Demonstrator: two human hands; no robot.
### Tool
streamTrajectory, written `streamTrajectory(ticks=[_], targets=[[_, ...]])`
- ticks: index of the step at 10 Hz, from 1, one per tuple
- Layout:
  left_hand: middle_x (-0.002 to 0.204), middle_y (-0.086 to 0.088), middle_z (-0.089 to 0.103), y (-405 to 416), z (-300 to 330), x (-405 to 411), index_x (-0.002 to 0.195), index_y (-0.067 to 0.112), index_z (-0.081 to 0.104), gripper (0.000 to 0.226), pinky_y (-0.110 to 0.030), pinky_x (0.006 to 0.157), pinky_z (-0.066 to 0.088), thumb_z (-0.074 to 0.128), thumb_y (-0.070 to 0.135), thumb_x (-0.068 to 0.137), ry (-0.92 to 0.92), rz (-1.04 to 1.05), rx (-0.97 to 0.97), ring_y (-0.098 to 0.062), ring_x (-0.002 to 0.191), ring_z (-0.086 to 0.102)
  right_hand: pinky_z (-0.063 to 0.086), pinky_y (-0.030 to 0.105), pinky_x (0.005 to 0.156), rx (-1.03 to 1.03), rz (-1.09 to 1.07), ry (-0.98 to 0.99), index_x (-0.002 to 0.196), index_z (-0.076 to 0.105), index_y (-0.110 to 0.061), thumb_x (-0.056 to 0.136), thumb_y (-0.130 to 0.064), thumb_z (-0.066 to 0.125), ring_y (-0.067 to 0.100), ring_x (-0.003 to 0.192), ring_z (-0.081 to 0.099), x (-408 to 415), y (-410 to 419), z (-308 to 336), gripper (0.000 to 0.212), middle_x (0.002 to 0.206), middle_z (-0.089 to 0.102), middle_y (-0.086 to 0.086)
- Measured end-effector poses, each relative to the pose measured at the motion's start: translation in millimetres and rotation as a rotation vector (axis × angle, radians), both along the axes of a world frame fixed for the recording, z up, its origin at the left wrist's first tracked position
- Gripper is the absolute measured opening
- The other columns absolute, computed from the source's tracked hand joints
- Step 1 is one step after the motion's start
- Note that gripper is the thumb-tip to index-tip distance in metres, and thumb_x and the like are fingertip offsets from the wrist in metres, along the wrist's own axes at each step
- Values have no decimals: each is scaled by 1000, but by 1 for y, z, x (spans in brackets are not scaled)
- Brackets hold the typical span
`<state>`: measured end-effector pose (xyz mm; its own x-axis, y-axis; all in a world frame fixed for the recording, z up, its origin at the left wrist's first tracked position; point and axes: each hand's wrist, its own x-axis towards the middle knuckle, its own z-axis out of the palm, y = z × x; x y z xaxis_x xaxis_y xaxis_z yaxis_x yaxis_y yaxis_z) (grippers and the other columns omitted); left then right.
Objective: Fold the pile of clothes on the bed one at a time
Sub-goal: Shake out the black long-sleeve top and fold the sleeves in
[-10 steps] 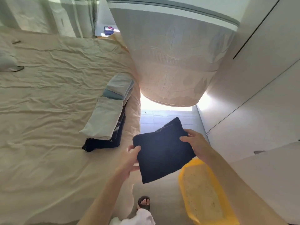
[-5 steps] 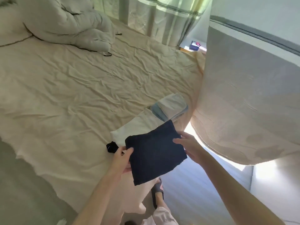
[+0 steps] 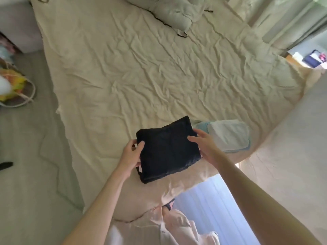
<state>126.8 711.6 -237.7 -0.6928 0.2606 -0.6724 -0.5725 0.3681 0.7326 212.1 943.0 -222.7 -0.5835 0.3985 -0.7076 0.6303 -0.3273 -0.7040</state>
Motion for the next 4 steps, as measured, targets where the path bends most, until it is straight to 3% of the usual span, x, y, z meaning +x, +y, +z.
streamTrajectory(ticks=[1,2,3,4], targets=[[120,-6,54,6,-35,-6,121,18,48,31,-36,71,56,48,37,96,36,16,-85,-23,103,57,51,41,92,30,-1,-19,118,62,-13,90,-4,59,25,101,64,-14,7,-38,30,107,68,6],[122,-9,55,13,-59,0,129,9,46,41,-43,93,49,43,36,98,37,-24,-227,-27,110,54,50,32,86,129,46,-106,120,58,-16,89,-2,54,17,95,60,-16,8,-66,34,112,64,7],[126,-10,53,18,-64,10,134,7,40,45,-38,88,48,40,36,98,169,-58,-425,-29,113,54,44,41,100,168,131,-178,134,48,-20,91,-6,52,23,111,53,-13,4,-84,45,126,56,7],[132,-17,47,23,-50,26,137,6,39,48,-45,93,46,49,26,95,662,-214,-641,-35,117,49,40,43,106,229,117,-184,143,38,-18,93,-14,54,25,121,50,-14,1,-72,52,136,50,8]])
